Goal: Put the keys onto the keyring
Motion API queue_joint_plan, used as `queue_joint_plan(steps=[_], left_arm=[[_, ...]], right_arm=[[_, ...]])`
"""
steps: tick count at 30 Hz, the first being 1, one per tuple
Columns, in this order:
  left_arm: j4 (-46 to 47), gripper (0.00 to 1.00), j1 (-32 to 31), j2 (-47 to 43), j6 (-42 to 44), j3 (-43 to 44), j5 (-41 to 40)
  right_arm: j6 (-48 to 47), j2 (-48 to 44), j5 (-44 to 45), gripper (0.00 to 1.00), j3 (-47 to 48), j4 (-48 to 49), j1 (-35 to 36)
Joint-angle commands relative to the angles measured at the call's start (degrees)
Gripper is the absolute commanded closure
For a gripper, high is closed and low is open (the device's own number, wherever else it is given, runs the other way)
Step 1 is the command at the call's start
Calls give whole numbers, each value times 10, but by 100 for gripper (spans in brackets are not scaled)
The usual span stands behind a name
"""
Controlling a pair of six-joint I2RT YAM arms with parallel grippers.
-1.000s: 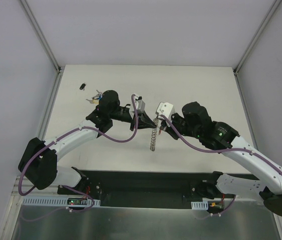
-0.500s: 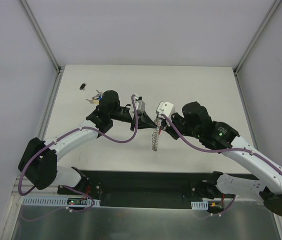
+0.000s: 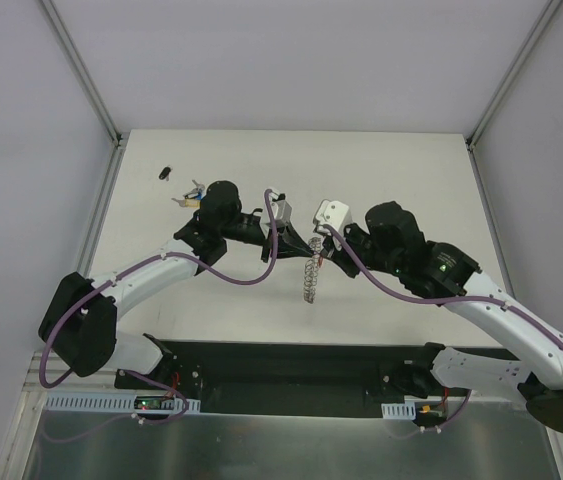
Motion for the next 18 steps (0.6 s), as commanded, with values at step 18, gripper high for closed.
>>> queue_joint_plan(steps=[18], left_arm=[[41, 100, -5, -5, -1, 20, 28]], right_arm=[[9, 10, -17, 99, 29, -3, -7]])
